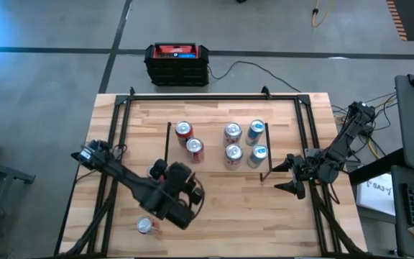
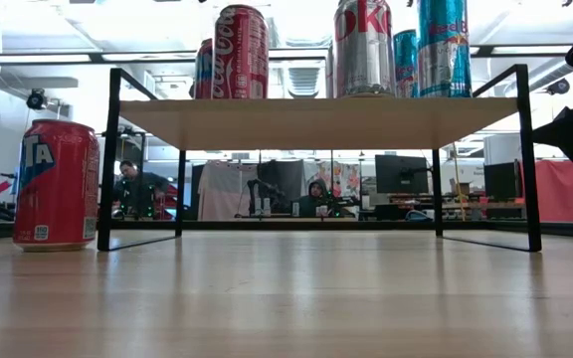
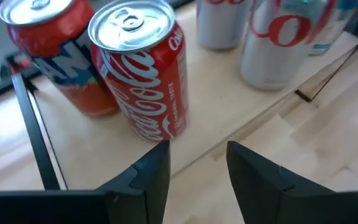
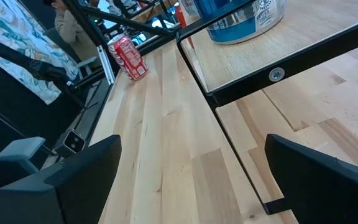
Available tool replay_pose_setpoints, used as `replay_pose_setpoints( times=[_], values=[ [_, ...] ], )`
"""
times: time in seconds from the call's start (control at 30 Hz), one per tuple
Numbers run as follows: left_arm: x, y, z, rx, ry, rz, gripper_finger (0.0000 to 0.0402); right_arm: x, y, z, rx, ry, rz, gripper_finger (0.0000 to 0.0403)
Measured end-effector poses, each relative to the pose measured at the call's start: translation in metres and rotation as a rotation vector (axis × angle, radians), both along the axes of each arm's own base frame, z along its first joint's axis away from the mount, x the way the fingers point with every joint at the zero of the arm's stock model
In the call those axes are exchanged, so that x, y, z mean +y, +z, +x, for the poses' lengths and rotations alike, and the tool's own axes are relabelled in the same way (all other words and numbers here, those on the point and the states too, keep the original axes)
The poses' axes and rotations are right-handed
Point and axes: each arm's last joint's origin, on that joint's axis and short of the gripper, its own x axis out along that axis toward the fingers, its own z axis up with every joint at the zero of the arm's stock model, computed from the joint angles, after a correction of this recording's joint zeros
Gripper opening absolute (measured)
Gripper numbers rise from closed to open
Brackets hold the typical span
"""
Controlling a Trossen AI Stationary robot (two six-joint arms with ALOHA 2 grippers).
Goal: Place canned beverage on shelf
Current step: Put the top red white soda can on the shelf
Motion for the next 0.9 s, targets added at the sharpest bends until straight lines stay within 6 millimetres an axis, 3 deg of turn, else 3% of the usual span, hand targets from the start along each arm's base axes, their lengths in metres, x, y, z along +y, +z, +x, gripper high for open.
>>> replay_pose_setpoints(
  times=[0.2, 0.47, 0.63, 0.9],
  values=[
    [-0.017, -0.026, -0.005, -0.075, -0.038, 0.130, 0.0140, 0.000, 0.000, 0.000, 0.000, 0.000, 0.000, 0.0384],
    [-0.023, -0.054, -0.004, -0.137, -0.060, 0.215, 0.0140, 0.000, 0.000, 0.000, 0.000, 0.000, 0.000, 0.0384],
    [-0.024, -0.058, -0.002, -0.134, -0.102, 0.317, 0.0140, 0.000, 0.000, 0.000, 0.000, 0.000, 0.000, 0.0384],
    [-0.025, -0.060, -0.003, -0.154, -0.082, 0.272, 0.0141, 0.000, 0.000, 0.000, 0.000, 0.000, 0.000, 0.0384]
  ],
)
